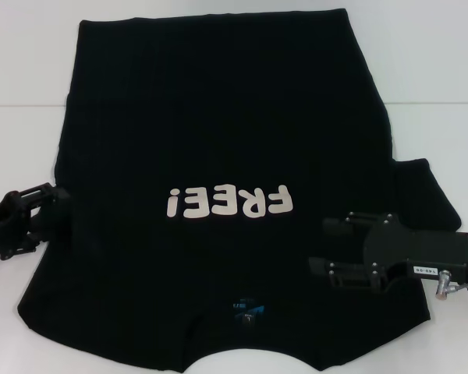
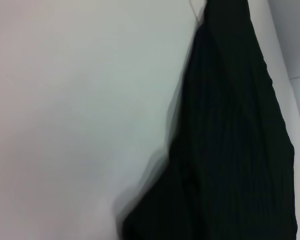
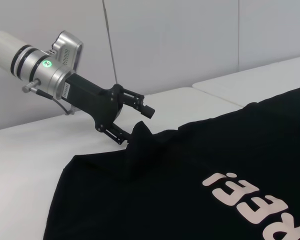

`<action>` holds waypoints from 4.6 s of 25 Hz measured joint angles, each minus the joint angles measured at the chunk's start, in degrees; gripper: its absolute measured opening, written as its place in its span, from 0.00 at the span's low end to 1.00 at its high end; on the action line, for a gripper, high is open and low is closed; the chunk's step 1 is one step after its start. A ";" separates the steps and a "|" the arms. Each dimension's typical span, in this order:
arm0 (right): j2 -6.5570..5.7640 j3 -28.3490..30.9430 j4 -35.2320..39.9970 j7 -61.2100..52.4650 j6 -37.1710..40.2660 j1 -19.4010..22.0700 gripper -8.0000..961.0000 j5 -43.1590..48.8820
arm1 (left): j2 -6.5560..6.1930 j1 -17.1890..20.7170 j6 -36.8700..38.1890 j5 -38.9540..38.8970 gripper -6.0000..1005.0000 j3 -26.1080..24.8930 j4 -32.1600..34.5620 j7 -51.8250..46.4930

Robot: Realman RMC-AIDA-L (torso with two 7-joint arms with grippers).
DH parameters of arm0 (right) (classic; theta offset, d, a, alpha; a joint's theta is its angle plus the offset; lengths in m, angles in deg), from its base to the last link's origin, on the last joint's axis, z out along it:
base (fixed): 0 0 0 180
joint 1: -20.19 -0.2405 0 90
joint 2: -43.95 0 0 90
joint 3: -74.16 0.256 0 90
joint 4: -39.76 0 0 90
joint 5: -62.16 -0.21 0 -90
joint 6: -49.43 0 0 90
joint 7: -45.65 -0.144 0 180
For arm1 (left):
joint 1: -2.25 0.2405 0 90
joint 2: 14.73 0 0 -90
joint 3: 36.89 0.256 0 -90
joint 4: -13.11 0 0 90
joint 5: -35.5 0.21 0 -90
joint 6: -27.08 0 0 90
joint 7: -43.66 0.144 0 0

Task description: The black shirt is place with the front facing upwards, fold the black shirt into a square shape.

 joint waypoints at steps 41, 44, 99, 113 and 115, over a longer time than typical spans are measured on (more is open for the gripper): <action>0.00 0.00 0.00 -0.10 -0.03 -1.45 0.80 -0.12 | -1.14 -0.29 4.05 -4.87 0.85 -0.51 2.93 3.93; 0.00 -0.01 0.00 -0.20 -0.05 -1.57 0.80 -0.12 | -0.72 -0.42 0.20 -4.69 0.85 0.83 2.52 4.28; -2.33 7.47 4.33 -19.00 -10.54 3.83 0.80 -11.44 | 8.54 6.53 27.32 -17.50 0.84 5.37 11.89 80.25; -6.87 7.05 27.08 -75.77 4.99 -3.63 0.80 33.00 | 6.55 7.71 30.90 -14.95 0.84 5.82 12.05 80.26; -6.56 6.62 25.82 -77.57 5.77 -5.83 0.80 37.83 | 6.54 7.77 30.76 -14.65 0.84 5.81 12.05 80.29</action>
